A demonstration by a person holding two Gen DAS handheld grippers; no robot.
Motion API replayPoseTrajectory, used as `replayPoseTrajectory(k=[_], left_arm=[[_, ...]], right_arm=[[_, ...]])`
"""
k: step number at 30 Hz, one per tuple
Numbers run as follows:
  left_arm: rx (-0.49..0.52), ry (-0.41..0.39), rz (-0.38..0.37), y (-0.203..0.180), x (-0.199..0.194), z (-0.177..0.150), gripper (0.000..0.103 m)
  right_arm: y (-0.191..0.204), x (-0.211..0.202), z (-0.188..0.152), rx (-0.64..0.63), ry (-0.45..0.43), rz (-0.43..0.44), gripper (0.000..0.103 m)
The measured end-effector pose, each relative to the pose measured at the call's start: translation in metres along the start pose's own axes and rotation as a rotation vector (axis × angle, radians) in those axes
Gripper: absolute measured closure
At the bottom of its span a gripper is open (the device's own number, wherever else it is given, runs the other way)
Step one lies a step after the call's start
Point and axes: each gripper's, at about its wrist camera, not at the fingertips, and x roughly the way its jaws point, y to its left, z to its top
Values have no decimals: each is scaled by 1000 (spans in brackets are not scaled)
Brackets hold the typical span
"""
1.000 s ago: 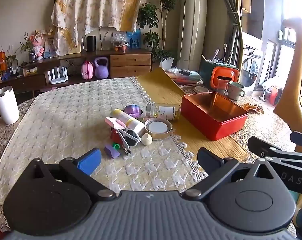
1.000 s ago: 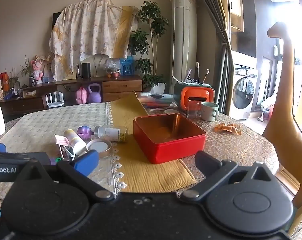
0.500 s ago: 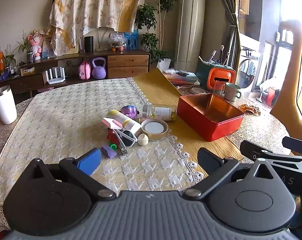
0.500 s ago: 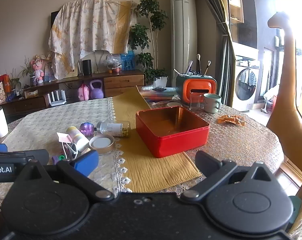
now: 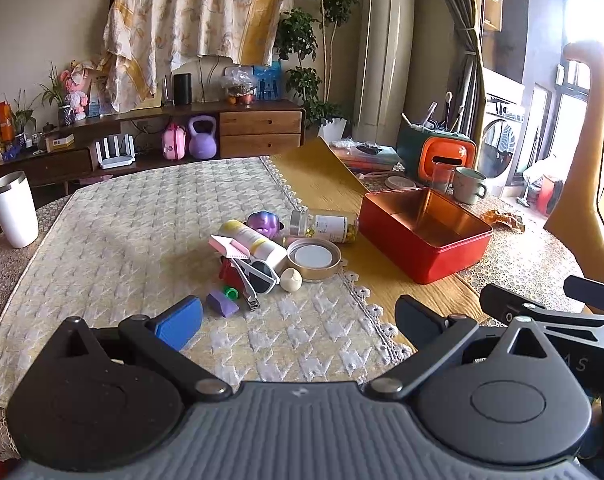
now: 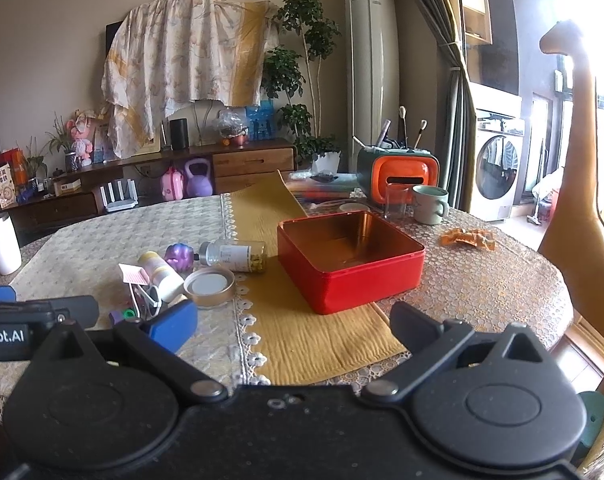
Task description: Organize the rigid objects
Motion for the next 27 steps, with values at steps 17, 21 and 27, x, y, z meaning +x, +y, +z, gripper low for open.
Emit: replayPoseTrajectory(k=[17,21,27], left_arm=[[8,-4,19,2,2,0,0],[19,-9,27,2,2,3,0],[23,-14,34,2,4,5,0]], right_arm=[[1,4,0,-23,-5,16,4],[3,5,1,-32,-1,20,6],[6,5,1,-45,-5,20,7]])
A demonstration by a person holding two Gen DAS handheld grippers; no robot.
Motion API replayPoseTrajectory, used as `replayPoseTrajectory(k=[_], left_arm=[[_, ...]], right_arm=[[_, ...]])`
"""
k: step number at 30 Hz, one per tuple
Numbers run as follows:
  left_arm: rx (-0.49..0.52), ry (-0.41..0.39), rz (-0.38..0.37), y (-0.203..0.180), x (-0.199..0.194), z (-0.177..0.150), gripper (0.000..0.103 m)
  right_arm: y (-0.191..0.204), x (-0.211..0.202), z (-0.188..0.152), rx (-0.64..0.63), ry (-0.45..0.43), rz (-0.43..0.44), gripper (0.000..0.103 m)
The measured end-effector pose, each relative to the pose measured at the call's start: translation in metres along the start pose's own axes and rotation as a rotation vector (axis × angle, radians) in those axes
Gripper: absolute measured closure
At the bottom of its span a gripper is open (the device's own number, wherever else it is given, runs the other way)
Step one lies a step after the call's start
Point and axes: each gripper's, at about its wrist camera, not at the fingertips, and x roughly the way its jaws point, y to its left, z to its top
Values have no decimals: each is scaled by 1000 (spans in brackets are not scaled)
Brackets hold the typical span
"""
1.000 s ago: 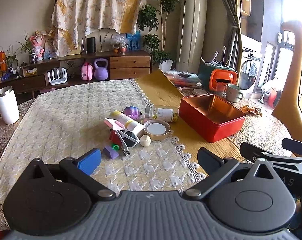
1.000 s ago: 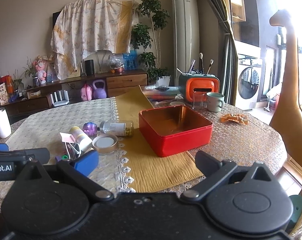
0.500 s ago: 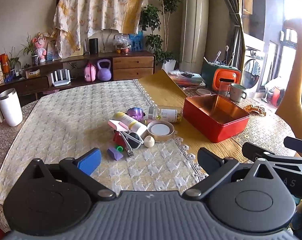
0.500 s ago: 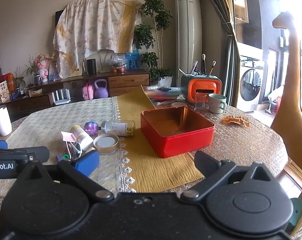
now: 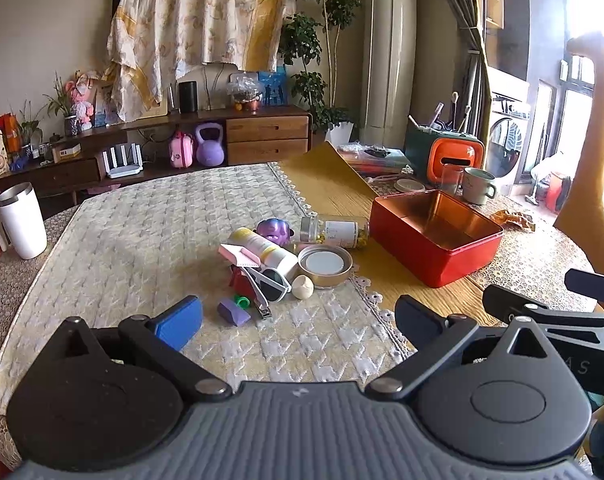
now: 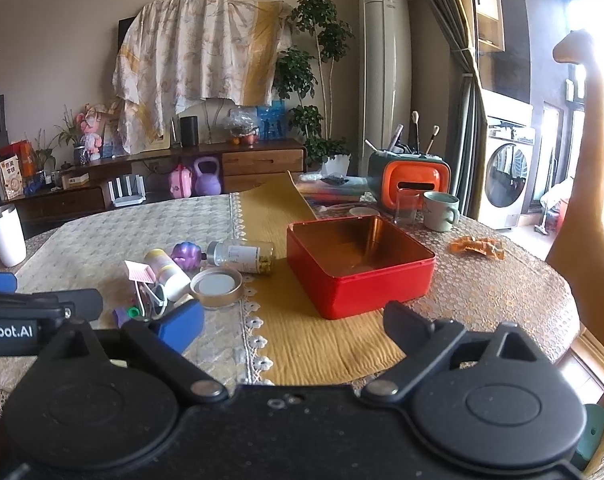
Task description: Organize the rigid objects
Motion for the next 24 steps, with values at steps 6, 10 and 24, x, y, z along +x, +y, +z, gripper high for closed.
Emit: replayPoseTrajectory(k=[6,10,24], left_arm=[[-6,-21,18,8,10,3,0],[-19,-14,4,19,30,13,0],[-31,26,127,55,132,47,0]], right_arm=[[3,10,7,-48,1,45,7],[7,31,22,-117,15,107,7],[28,133,54,-275,94,228,14]])
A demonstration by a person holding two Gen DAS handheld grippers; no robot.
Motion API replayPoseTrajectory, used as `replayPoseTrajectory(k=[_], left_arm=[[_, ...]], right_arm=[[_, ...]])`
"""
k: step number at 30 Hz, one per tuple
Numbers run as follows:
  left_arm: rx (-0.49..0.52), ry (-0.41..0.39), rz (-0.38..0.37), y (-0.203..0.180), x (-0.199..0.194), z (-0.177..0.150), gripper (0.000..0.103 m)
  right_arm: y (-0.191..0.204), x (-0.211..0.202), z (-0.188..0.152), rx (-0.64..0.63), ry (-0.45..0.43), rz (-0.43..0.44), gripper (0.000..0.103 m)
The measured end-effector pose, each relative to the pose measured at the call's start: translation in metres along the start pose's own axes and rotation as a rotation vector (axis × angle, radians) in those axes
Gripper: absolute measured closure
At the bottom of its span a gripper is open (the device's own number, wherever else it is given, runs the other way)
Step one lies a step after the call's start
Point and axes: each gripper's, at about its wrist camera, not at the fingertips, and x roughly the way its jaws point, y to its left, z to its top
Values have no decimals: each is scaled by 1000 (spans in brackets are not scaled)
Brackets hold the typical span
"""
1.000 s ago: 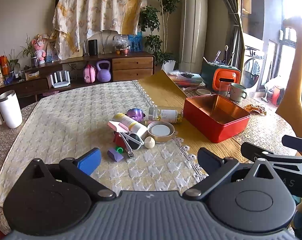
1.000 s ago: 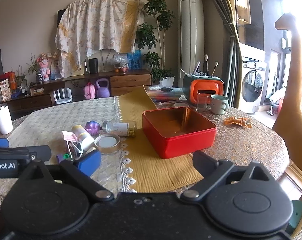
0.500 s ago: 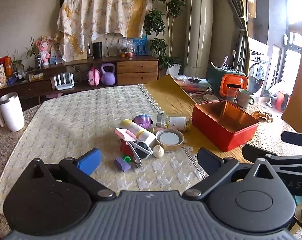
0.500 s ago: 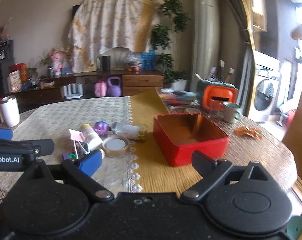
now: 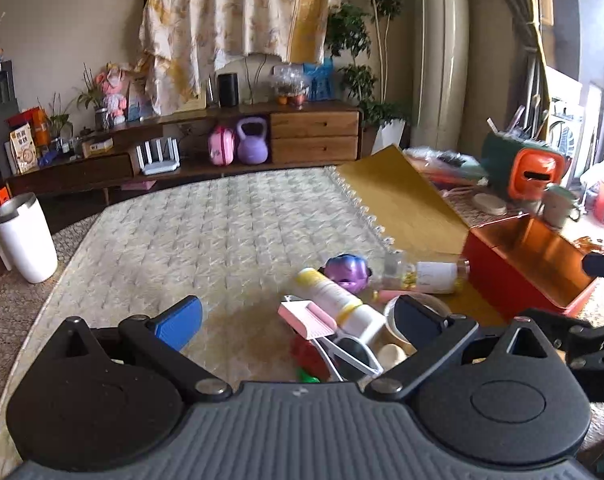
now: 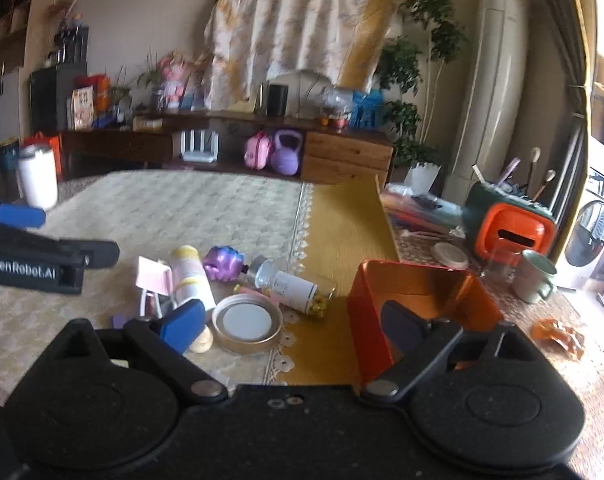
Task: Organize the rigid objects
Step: 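Move left tool to the pink comb while right tool moves to the silver tin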
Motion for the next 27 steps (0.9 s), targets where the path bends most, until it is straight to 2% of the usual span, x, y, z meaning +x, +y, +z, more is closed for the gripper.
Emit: replayPoseTrajectory(k=[6,10,12,15,18,27], left_arm=[[14,43,23,2,36,-5,0],[2,73,-7,6,55,-10,1],[8,84,-21,7,63,-12,6],[11,109,-24,10,74,-14,7],[10,128,-49,13,82,-17,14],[-18,153,-100,20,96,-22,15]], right_arm=[[5,44,-6,-13,88,50,17],[11,68,-12,-53,125,70,21],[11,78,-14,-58,145,75,23],[9,94,-15,-57,171,86,25],[10,103,-19,-68,190,89,25],[13,119,-23,-93,205,104,28]])
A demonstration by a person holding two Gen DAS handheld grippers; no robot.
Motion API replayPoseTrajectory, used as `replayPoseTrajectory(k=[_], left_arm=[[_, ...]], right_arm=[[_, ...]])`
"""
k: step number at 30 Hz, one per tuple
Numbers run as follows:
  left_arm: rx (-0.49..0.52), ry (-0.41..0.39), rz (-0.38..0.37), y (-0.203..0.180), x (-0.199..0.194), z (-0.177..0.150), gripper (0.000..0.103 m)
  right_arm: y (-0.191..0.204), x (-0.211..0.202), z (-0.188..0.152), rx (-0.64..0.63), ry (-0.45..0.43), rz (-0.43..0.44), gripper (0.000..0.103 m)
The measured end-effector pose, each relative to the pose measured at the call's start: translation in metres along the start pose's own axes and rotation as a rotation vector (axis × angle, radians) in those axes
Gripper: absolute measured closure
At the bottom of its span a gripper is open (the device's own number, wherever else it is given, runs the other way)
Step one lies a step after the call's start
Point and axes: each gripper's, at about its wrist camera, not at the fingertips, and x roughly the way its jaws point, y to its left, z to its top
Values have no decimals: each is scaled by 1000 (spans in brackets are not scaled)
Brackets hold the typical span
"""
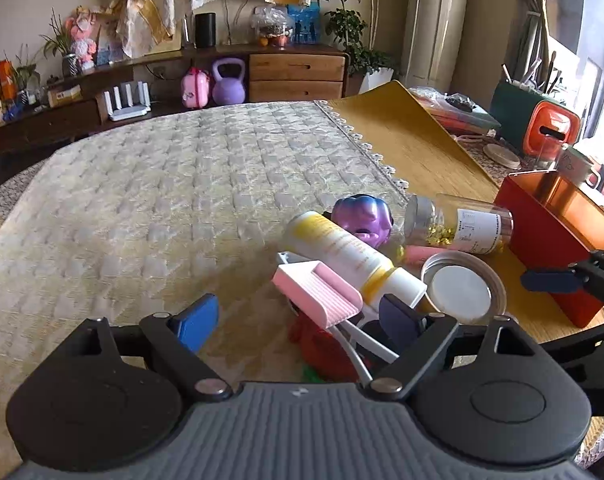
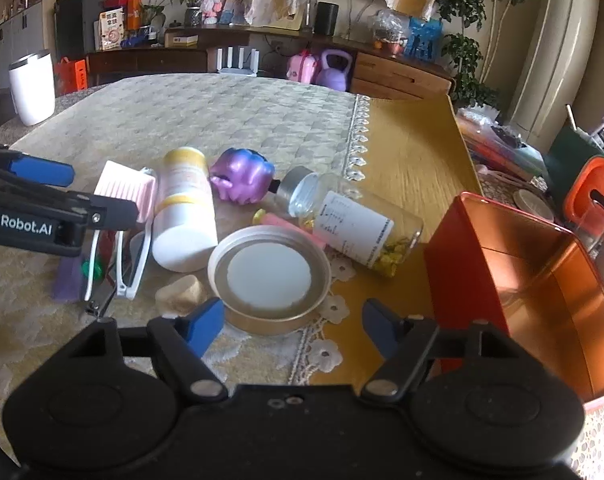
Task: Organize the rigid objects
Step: 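Move left tool to the pink comb while right tool moves to the silver tin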
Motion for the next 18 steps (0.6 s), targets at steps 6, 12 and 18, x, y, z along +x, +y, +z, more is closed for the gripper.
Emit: replayPoseTrajectory(k=[6,12,18], left_arm=[[34,5,-8,-3,6,4,25],[88,-4,4,-9,10,6,25],[90,-12,-23,-6,13,7,25]], right_arm=[[1,7,4,-27,-11,18,27],[4,17,7,-55,-6,28,23],[-2,25,6,-31,1,51,19]])
